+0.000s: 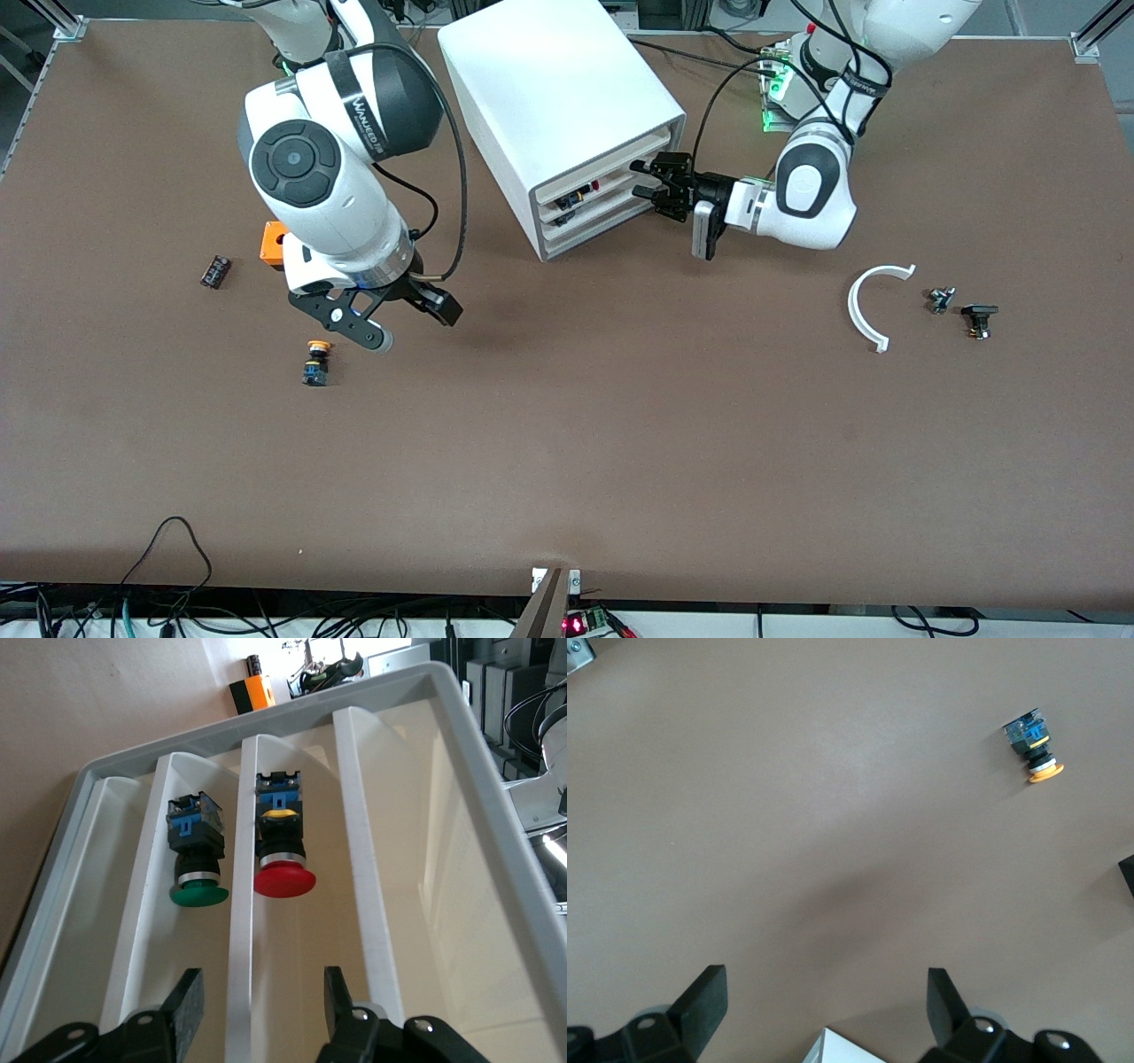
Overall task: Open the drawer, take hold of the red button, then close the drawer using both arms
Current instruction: 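Grasp the drawer handle with the left gripper and pull the drawer open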
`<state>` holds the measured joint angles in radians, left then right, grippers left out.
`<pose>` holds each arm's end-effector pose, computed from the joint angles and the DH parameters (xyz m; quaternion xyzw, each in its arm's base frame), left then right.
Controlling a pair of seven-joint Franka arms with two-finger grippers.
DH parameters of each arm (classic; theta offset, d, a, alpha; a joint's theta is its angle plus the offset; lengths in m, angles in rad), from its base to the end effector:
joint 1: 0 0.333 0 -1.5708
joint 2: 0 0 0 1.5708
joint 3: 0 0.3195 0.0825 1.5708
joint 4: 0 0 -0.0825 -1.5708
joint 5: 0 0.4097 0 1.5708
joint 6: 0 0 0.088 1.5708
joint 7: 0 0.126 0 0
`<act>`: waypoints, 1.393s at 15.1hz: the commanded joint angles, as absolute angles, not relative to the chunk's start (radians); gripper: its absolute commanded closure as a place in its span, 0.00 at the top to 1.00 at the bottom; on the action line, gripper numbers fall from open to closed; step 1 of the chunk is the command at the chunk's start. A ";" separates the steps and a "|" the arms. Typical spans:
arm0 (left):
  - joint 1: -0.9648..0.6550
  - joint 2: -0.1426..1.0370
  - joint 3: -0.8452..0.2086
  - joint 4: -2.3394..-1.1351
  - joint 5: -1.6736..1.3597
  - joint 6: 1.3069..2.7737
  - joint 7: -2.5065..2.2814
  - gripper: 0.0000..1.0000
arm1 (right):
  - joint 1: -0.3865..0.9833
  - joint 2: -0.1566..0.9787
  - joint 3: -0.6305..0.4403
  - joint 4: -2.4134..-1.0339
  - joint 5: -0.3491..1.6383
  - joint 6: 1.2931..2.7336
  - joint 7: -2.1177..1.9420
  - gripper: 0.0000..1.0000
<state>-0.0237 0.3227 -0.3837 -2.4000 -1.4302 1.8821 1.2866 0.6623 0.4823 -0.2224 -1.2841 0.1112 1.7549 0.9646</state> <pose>0.3862 -0.2792 0.1743 0.7507 -0.2152 -0.0623 0.6215 0.6367 0.3469 0.4582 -0.9663 0.2573 0.0023 0.0025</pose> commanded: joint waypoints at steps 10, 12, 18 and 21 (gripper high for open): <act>-0.025 0.383 -0.407 -2.372 -1.427 1.937 1.400 0.00 | 0.669 0.621 -0.202 -1.014 0.172 1.683 1.241 1.00; -0.009 0.391 -0.399 -2.365 -1.401 1.937 1.407 0.00 | 0.675 0.635 -0.190 -0.990 0.172 1.692 1.288 1.00; 0.017 0.454 -0.270 -2.195 -1.161 1.933 1.384 0.00 | 0.690 0.647 -0.141 -0.977 0.170 1.769 1.460 1.00; 0.014 0.485 -0.249 -2.122 -1.129 1.928 1.335 0.00 | 0.721 0.667 -0.141 -0.977 0.170 1.818 1.551 1.00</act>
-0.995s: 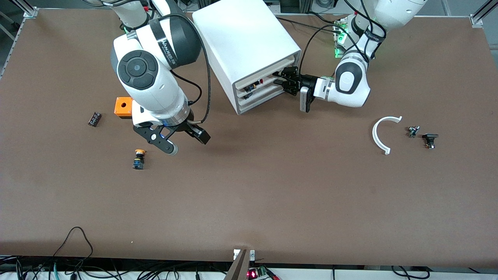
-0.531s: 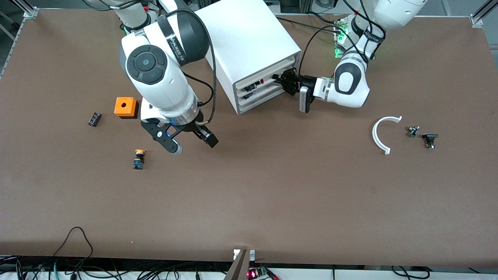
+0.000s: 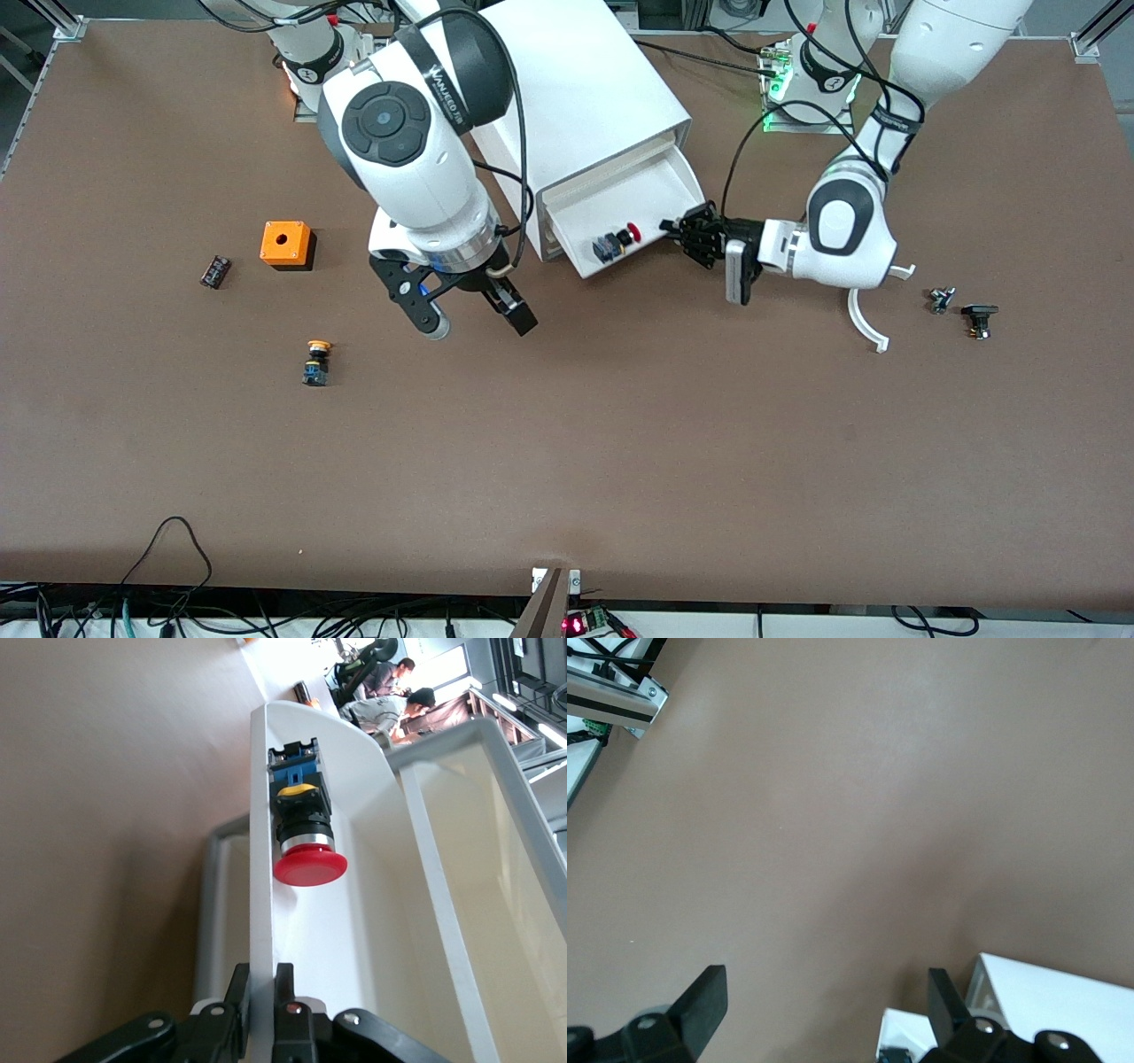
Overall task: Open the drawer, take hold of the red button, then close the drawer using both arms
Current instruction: 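Grasp the red button in the drawer while the left gripper withdraws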
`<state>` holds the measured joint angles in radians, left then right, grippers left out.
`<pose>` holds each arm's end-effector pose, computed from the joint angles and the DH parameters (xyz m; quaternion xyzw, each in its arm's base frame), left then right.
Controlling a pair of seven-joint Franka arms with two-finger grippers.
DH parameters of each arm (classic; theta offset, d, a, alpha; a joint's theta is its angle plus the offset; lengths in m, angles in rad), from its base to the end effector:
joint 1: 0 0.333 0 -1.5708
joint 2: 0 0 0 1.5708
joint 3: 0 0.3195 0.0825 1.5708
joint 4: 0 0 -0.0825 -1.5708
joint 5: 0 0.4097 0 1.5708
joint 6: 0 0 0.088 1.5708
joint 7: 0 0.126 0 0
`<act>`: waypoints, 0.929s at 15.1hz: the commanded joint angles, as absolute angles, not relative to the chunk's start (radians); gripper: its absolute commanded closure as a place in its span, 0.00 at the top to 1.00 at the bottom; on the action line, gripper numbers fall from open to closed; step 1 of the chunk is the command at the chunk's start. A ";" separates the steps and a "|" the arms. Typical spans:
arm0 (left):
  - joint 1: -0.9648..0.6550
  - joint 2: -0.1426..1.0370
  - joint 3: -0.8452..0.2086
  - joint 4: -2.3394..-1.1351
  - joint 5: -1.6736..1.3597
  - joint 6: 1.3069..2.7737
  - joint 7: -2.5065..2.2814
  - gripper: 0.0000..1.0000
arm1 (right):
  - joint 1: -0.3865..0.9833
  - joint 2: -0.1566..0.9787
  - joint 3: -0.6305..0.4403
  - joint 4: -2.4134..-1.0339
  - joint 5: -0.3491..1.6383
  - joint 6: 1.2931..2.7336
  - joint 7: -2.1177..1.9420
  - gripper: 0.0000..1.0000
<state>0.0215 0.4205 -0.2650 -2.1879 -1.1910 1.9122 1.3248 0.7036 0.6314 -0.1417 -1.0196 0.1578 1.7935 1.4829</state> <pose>0.4876 -0.2129 0.1722 0.7773 -0.2853 -0.0023 0.5607 0.6281 0.4542 0.4825 -0.8949 0.4385 -0.0063 0.0820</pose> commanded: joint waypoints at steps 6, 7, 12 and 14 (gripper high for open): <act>0.028 0.479 -0.229 -2.077 -1.074 1.852 1.269 1.00 | 0.787 0.722 -0.141 -0.977 0.170 1.925 1.725 1.00; 0.028 0.473 -0.216 -2.063 -1.049 1.820 1.229 1.00 | 0.804 0.735 -0.143 -0.977 0.169 1.937 1.758 1.00; 0.061 0.430 -0.198 -1.765 -0.639 1.510 0.831 1.00 | 0.876 0.759 -0.144 -1.020 0.161 1.940 1.822 1.00; 0.061 0.428 -0.198 -1.624 -0.502 1.372 0.699 1.00 | 0.903 0.759 -0.146 -1.064 0.147 1.956 1.818 1.00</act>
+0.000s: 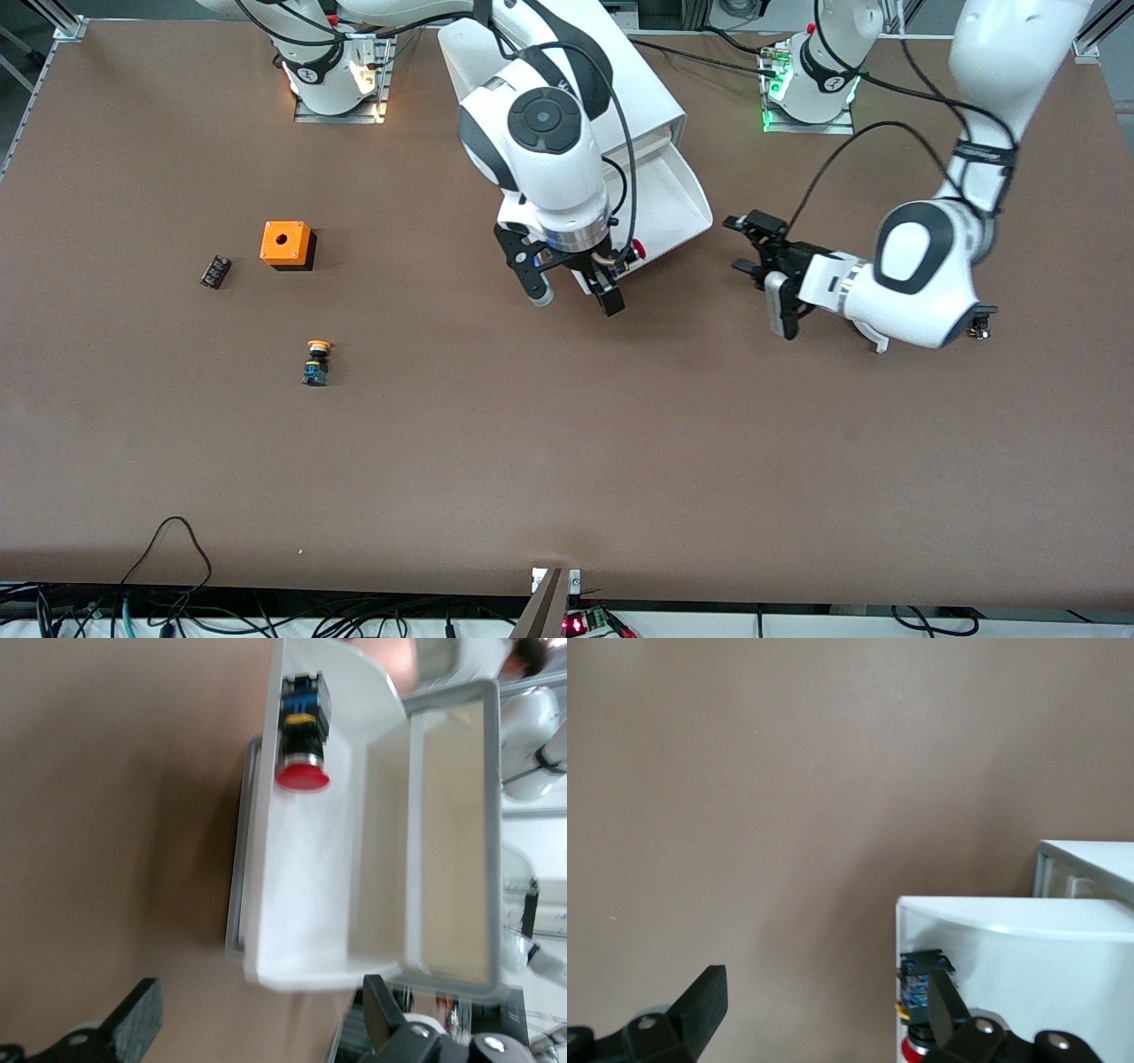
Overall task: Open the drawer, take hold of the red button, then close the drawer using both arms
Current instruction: 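Grasp the red button in the drawer while the left gripper withdraws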
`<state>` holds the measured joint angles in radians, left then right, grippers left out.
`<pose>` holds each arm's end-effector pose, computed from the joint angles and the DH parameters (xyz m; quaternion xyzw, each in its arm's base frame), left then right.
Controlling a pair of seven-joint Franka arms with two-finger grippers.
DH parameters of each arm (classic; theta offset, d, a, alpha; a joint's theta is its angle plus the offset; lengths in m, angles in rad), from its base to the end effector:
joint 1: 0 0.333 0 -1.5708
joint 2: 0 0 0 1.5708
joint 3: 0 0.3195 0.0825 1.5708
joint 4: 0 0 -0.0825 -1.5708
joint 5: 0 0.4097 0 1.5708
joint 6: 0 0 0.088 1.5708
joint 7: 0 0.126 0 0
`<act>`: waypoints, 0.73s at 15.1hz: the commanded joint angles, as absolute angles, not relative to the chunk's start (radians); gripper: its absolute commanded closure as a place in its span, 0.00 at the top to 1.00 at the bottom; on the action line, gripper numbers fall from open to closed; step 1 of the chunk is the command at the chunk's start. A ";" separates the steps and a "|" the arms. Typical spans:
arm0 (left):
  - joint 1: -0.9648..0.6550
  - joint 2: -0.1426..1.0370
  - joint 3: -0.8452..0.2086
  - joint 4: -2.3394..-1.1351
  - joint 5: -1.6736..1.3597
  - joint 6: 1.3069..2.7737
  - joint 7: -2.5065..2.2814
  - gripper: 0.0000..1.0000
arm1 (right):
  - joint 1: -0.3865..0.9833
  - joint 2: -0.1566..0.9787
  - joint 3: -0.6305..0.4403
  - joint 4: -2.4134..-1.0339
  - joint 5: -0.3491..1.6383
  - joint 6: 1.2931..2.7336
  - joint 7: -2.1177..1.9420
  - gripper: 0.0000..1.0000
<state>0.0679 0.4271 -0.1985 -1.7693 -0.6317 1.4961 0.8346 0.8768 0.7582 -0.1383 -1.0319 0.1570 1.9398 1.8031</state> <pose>0.5763 -0.1475 0.2951 0.8160 -0.3397 -0.1865 0.4289 0.5599 0.5762 0.3915 -0.8586 0.5059 0.0051 0.0826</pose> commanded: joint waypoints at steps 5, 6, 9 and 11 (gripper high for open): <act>0.058 0.423 -0.209 -1.344 -0.277 1.148 0.433 1.00 | 0.954 0.750 -0.147 -1.187 0.109 2.065 1.816 1.00; 0.058 0.414 -0.210 -1.294 -0.229 1.126 0.373 1.00 | 0.957 0.744 -0.147 -1.209 0.098 2.066 1.815 1.00; 0.020 0.381 -0.229 -1.214 -0.024 1.126 0.293 1.00 | 0.983 0.741 -0.147 -1.259 0.069 2.098 1.818 0.99; -0.041 0.388 -0.227 -1.148 0.139 1.132 0.295 1.00 | 0.985 0.730 -0.147 -1.281 0.069 2.115 1.818 0.96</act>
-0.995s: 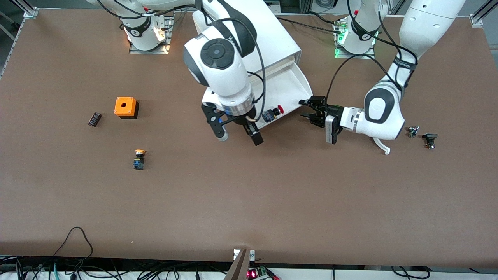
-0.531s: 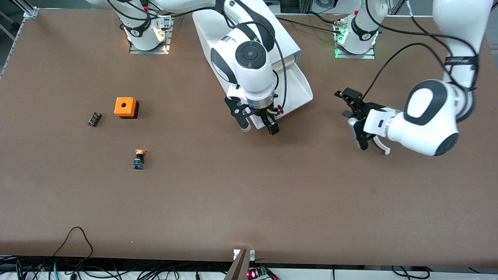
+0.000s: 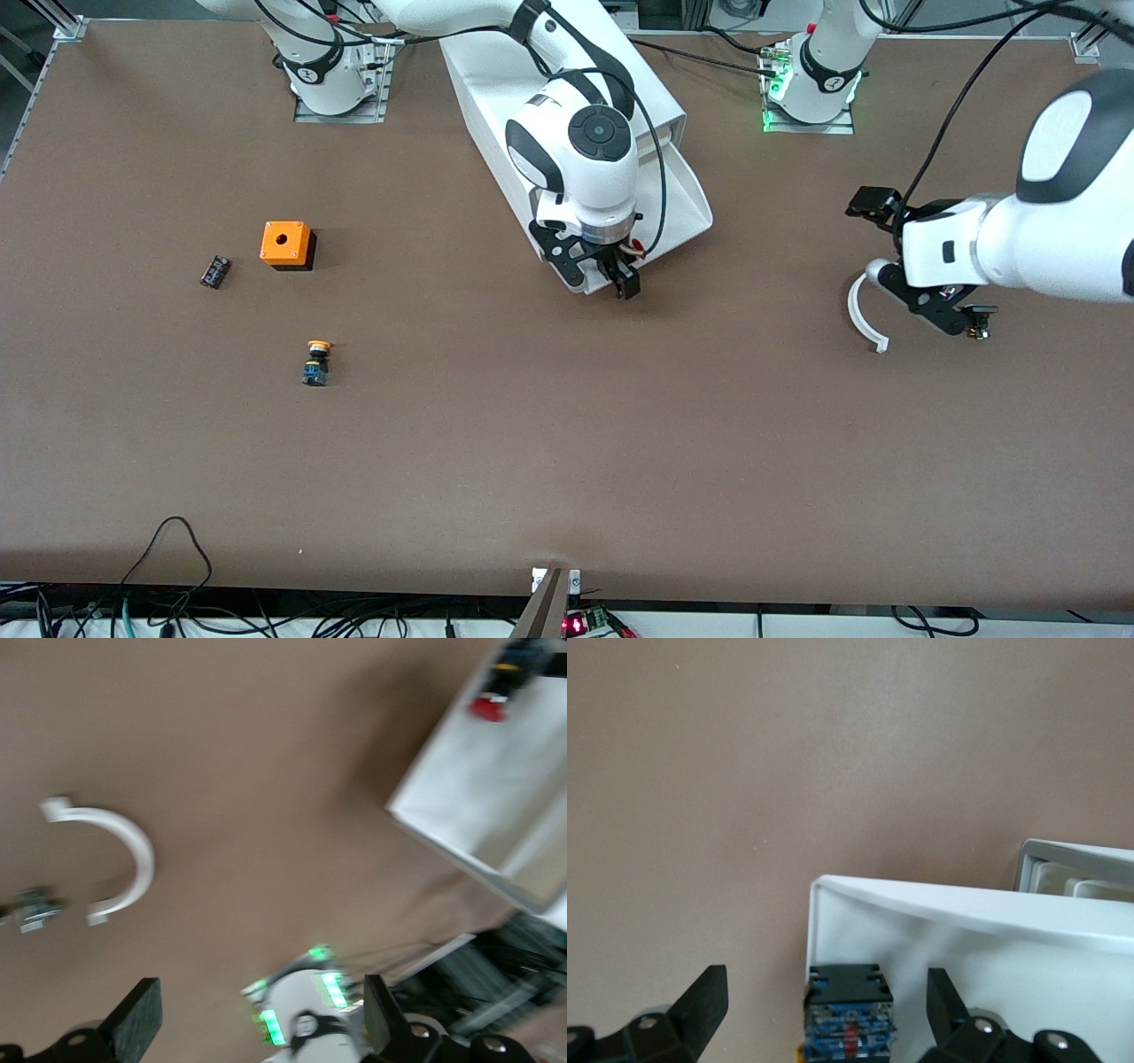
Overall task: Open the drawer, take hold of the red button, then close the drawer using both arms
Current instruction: 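Grasp the red button in the drawer while the left gripper withdraws, then lift the red button out with the right gripper toward the orange-capped button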
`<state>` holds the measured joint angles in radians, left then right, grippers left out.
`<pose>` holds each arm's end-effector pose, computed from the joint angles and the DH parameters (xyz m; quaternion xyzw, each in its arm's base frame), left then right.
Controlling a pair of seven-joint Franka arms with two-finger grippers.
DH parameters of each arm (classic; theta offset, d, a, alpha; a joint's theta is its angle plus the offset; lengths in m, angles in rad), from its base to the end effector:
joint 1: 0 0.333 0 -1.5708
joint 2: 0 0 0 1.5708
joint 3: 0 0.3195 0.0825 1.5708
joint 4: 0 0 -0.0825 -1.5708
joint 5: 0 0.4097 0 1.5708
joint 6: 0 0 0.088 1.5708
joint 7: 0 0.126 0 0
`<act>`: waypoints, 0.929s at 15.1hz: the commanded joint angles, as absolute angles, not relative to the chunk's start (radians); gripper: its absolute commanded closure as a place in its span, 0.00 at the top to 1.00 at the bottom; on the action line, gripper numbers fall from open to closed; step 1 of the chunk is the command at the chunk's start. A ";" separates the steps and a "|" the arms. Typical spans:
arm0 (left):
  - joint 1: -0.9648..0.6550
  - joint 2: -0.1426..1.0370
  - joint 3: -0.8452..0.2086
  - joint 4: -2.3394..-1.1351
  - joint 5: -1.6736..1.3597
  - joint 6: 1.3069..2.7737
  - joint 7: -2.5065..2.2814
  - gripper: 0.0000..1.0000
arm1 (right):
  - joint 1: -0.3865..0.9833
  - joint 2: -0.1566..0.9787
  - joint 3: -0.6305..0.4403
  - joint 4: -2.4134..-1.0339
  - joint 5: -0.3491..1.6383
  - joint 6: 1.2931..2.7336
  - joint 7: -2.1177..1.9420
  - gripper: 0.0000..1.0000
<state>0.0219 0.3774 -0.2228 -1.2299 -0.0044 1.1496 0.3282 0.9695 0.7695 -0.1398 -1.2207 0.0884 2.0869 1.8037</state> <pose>0.6205 -0.1017 0.5200 0.9396 -0.2567 -0.2190 0.0576 0.5077 0.6044 0.3004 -0.8835 0.4654 -0.0207 0.0481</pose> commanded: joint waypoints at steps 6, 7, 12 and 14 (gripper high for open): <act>-0.054 0.443 -0.213 -1.095 0.198 1.351 0.291 1.00 | 0.986 0.701 -0.146 -1.275 0.069 2.108 1.809 0.50; -0.054 0.442 -0.215 -1.100 0.195 1.350 0.288 1.00 | 0.986 0.700 -0.146 -1.275 0.069 2.108 1.807 0.41; -0.041 0.440 -0.213 -1.108 0.106 1.350 0.189 1.00 | 0.986 0.699 -0.146 -1.279 0.061 2.106 1.804 0.11; -0.041 0.439 -0.213 -1.111 0.104 1.350 0.173 1.00 | 0.986 0.696 -0.146 -1.278 0.061 2.106 1.802 0.00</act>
<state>-0.0481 0.4276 -0.2115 -1.1418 0.1276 1.3600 0.2004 0.9759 0.7281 -0.1408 -1.2436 0.0773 2.1021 1.8022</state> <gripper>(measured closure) 0.000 0.604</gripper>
